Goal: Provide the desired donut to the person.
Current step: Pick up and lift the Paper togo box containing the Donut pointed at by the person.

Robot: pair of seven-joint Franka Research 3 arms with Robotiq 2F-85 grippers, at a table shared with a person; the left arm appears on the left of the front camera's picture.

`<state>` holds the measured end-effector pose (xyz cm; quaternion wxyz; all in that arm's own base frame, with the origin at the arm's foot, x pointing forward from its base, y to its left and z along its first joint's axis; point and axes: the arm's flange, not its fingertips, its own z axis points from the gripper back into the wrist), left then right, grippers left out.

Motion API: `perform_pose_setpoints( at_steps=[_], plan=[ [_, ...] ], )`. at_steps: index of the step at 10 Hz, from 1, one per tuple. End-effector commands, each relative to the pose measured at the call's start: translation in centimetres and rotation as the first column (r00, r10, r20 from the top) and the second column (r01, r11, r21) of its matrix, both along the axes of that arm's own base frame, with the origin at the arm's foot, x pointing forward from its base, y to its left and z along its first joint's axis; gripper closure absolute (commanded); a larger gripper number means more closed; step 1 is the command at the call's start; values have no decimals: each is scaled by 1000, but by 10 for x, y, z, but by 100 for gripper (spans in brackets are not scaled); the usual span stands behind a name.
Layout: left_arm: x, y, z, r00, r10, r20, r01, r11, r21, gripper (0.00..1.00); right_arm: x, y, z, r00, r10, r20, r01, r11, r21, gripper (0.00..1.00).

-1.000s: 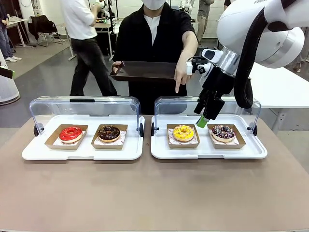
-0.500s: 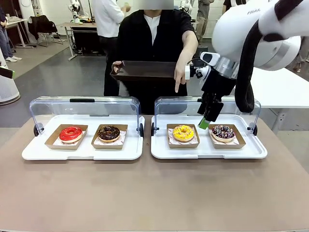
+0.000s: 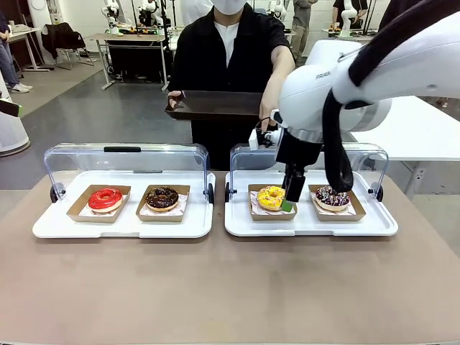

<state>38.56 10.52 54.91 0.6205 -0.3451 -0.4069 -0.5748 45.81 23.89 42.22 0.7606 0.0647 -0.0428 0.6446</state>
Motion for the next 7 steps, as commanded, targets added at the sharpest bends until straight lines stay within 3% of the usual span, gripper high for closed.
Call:
perform_pose_setpoints(
  at_steps=[1, 5, 7],
  plan=[
    [0, -1, 2, 1000, -5, 4, 5, 1000, -15, 0, 26, 20, -4, 1000, 13, 26, -12, 999, -40, 0],
    [0, -1, 2, 1000, -5, 4, 5, 1000, -15, 0, 46, 36, -28, 978, 205, 46, -204, 978, -41, 0],
    [0, -1, 2, 1000, -5, 4, 5, 1000, -15, 0, 40, 36, -24, 987, 158, 17, -157, 987, -26, 0]
  ],
)
